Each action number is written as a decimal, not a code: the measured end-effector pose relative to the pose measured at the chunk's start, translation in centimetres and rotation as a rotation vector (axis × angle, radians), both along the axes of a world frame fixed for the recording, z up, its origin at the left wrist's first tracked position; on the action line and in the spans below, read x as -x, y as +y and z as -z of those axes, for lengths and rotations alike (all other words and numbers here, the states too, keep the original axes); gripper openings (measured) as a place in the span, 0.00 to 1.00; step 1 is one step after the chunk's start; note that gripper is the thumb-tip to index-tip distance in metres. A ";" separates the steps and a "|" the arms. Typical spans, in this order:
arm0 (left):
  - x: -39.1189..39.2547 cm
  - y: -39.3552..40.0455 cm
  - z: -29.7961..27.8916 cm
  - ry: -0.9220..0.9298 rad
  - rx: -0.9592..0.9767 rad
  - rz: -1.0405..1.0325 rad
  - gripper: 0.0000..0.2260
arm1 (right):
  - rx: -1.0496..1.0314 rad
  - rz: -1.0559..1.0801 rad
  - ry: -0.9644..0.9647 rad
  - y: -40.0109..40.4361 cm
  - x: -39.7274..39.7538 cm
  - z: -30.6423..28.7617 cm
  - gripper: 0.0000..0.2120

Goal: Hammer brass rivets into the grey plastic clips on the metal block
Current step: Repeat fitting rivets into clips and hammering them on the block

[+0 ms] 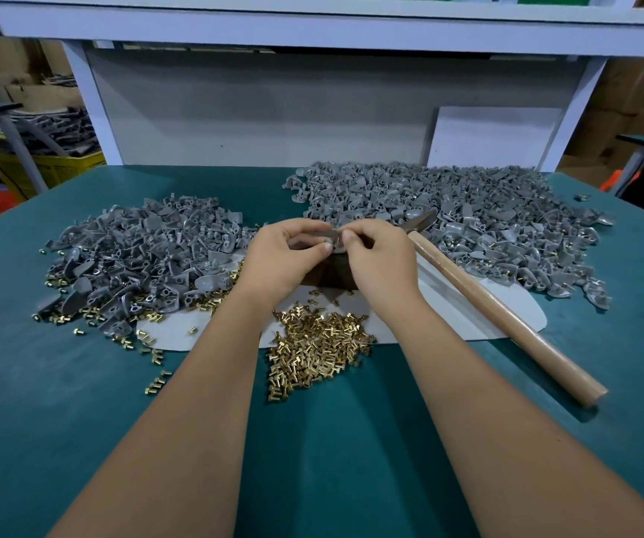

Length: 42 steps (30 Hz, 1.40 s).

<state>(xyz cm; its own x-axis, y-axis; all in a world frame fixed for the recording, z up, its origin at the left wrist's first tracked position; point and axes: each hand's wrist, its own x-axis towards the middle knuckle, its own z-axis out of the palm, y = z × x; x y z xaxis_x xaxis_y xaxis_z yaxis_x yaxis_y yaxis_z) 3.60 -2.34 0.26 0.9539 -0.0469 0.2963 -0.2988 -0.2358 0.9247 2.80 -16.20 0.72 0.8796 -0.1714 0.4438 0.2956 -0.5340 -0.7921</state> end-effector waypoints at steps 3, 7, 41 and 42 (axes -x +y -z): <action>0.0 -0.1 0.0 0.020 0.025 -0.005 0.09 | -0.296 -0.033 0.086 -0.7 0.0 -0.1 0.10; 0.0 -0.1 -0.1 0.025 0.041 0.000 0.09 | -0.397 -0.062 0.118 -1.0 -0.1 0.0 0.11; -0.2 -0.1 0.2 -0.026 0.049 0.033 0.10 | -0.054 0.011 0.021 0.5 -0.4 -0.1 0.06; -0.2 -0.1 0.2 -0.027 0.050 0.033 0.09 | -0.058 0.011 0.026 0.5 -0.4 -0.1 0.07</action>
<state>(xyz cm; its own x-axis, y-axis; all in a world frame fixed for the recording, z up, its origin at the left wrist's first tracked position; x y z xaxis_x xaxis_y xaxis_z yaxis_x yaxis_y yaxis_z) 3.75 -2.41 0.06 0.9439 -0.0631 0.3242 -0.3303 -0.1792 0.9267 3.22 -15.73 0.80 0.8884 -0.2057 0.4104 0.2693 -0.4905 -0.8288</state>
